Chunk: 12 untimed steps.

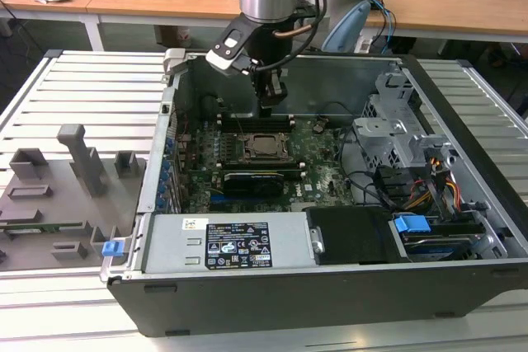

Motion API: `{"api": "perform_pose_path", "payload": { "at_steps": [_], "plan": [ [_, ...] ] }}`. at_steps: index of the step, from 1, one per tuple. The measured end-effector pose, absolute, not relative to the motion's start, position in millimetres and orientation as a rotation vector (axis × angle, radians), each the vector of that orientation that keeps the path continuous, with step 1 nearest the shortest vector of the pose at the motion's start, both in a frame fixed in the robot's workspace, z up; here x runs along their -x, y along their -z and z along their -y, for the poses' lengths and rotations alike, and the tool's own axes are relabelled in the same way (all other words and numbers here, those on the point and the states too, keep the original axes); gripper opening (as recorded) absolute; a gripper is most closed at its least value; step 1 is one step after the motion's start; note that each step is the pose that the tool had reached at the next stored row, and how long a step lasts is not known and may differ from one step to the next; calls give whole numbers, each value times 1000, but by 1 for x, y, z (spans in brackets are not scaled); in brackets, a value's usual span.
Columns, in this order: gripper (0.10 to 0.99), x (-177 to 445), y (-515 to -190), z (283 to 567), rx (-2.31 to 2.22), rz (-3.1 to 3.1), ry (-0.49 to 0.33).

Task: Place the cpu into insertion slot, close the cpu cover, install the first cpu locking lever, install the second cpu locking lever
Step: 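Install the first cpu locking lever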

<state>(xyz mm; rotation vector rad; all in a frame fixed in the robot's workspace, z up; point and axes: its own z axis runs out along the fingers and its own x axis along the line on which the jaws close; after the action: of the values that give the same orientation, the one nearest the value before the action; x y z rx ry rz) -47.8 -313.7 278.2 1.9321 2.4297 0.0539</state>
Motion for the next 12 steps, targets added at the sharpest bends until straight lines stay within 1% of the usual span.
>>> {"api": "perform_pose_path", "payload": {
  "at_steps": [12],
  "plan": [
    [106,48,-278,314,-1852,-2493,-56]
  ]
}}
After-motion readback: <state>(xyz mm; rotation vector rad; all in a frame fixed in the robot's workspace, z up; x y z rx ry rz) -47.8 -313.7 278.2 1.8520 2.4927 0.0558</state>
